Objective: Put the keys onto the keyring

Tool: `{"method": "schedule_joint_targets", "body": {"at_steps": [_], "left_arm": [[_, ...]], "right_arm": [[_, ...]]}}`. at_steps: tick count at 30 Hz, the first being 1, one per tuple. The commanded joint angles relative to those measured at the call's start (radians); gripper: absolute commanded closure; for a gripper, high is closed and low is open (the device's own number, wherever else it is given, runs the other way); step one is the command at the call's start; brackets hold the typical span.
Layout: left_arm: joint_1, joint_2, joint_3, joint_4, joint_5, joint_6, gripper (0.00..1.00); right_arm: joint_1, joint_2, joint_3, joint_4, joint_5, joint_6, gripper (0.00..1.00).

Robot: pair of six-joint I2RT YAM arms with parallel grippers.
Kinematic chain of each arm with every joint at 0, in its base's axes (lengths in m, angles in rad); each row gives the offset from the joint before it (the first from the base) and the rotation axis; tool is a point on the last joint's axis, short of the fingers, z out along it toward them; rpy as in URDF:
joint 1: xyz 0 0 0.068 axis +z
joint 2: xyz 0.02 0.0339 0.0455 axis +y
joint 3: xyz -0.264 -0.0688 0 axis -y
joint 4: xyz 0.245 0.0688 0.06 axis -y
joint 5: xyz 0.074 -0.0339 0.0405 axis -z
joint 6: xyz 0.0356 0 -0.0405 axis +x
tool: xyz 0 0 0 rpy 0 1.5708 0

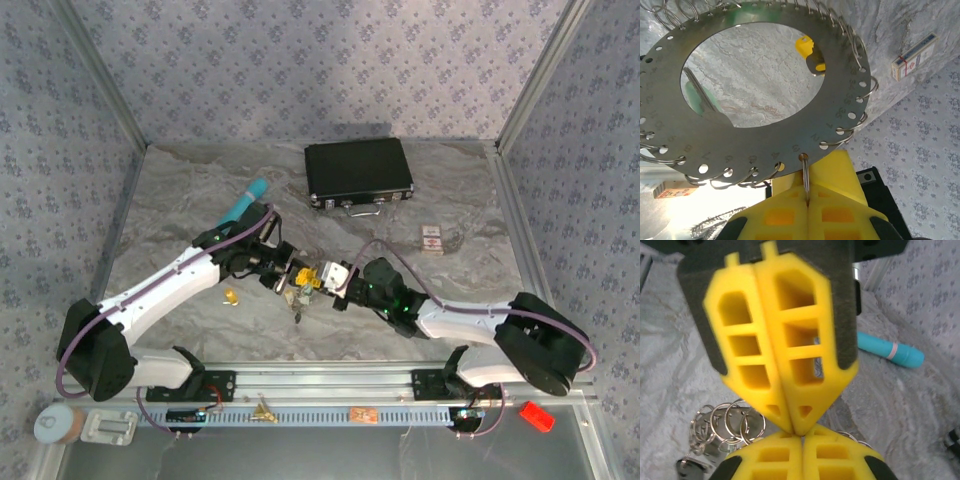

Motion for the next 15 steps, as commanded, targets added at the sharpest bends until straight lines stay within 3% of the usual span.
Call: {"method": "schedule_joint_targets", "body": {"at_steps": [1,3,6,8,12,15], "left_arm": [[-0.007,-0.043,-0.011,0.036,0.036,-0.096,1.0],[-0.004,-0.059,-0.026,0.06,0.011,-0.09,0.99],[0.03,-0.1,-0.015,0.02,-0.098,0.021,0.61],[0.067,-0.134,0.012,-0.006,-0.197,0.15,0.45],[0.131,-0.162,0.051,0.011,-0.324,0.474,0.39],[0.136,-0.174,0.075,0.042,-0.425,0.84,0.39]], "right_arm": [[-0.003,0.013,0.036,0.061,0.008,0.02,1.0],[-0.007,0.009,0.035,0.06,0.001,0.025,1.0],[-0.015,-0.006,0.038,0.025,-0.02,0.024,1.0],[-0.022,-0.012,0.041,-0.005,-0.031,0.024,1.0],[-0.032,-0.021,0.051,-0.065,-0.057,0.026,1.0],[-0.042,-0.033,0.057,-0.096,-0.077,0.029,1.0]]}}
